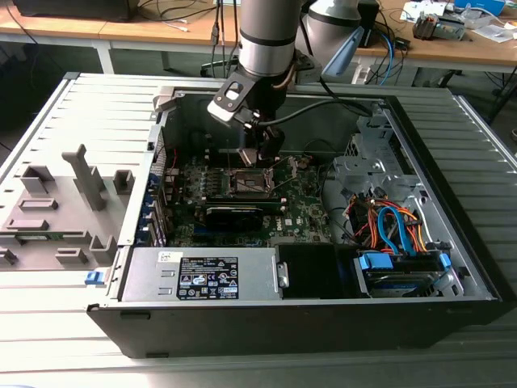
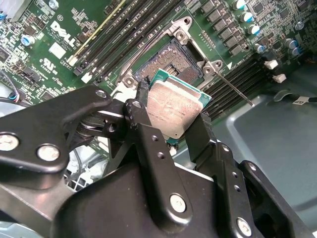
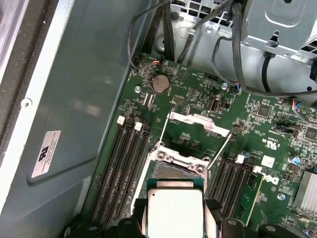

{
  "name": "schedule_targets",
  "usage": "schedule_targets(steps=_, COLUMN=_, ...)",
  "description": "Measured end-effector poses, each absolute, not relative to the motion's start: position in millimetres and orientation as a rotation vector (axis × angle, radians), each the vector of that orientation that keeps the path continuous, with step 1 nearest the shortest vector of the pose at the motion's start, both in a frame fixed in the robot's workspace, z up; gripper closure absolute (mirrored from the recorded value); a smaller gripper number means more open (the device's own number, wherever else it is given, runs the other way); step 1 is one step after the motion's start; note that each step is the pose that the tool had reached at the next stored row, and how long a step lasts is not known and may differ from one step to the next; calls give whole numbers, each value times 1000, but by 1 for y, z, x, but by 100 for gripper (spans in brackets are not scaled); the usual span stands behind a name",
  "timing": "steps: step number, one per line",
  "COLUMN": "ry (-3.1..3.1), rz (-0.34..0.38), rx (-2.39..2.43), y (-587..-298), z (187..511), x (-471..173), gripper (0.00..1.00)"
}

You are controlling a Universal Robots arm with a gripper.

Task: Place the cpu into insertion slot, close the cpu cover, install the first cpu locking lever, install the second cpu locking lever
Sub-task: 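Place the cpu into insertion slot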

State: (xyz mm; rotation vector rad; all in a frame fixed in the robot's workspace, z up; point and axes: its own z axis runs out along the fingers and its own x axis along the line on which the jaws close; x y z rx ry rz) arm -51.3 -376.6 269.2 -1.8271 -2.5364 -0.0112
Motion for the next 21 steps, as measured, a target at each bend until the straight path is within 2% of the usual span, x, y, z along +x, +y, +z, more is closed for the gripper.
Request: schedule_targets(steps=21, ry=-2470, rz=-12, rx=-1917, y=-377, z=269, x=-51, gripper=45)
